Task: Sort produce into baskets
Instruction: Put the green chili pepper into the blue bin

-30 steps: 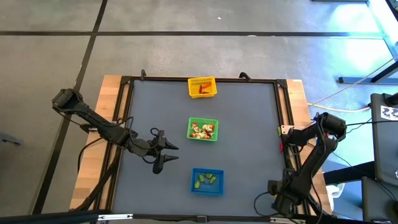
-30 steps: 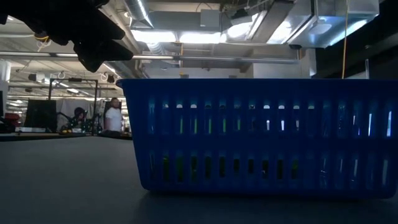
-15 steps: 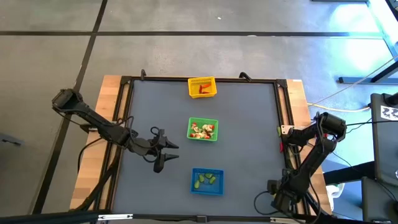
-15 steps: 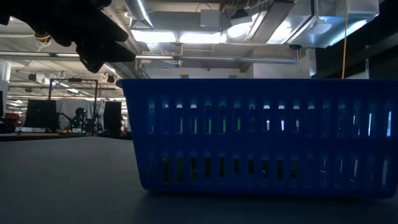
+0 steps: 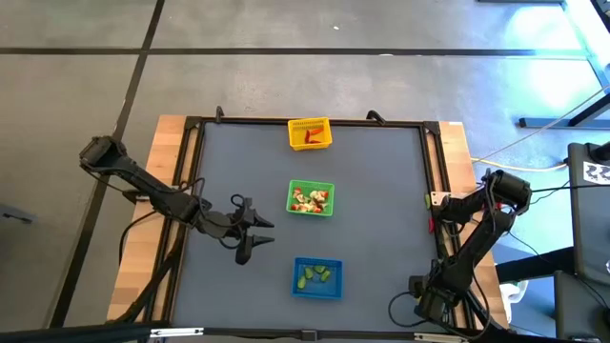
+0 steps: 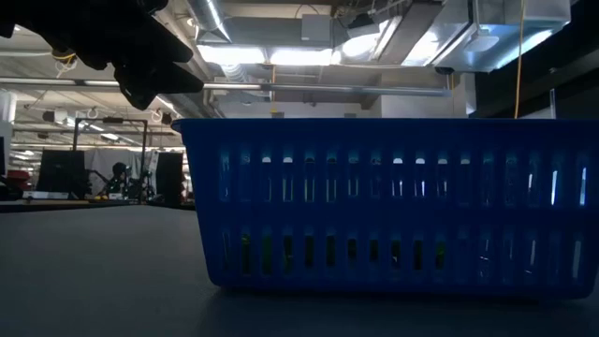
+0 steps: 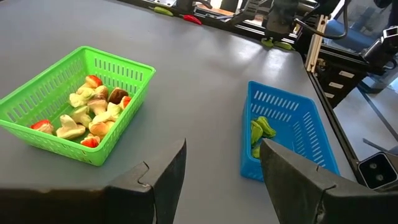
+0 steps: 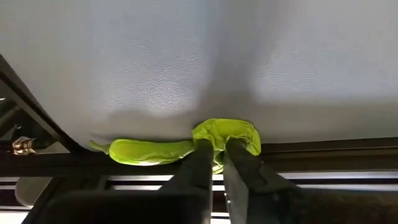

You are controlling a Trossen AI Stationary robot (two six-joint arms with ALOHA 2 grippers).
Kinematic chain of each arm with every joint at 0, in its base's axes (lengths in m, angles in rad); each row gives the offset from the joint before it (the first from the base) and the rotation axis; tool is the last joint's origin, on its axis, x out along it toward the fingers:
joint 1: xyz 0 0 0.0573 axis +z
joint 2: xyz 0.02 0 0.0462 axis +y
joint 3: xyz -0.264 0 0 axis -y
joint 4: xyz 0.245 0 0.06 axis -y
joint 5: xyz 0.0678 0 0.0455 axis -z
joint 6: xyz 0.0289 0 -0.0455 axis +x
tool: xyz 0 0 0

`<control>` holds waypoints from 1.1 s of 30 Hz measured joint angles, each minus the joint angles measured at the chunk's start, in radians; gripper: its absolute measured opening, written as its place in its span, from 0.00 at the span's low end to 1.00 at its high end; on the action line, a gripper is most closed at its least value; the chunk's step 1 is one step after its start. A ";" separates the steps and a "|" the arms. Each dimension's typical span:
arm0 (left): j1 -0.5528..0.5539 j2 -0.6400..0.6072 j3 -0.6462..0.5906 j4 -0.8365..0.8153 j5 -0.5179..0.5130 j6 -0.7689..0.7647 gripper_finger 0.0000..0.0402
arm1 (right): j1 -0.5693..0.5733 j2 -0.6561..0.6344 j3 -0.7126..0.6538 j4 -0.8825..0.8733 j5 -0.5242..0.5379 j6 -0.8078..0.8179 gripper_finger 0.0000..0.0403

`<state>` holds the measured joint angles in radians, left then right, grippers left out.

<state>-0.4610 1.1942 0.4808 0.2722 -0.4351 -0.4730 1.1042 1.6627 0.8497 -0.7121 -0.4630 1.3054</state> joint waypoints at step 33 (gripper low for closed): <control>-0.001 0.000 0.000 0.002 0.000 -0.003 0.50 | -0.374 0.002 0.406 0.091 0.780 -0.426 0.01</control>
<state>-0.4616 1.1940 0.4808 0.2741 -0.4347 -0.4763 0.7305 1.6652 1.2556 -0.6216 0.3171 0.8794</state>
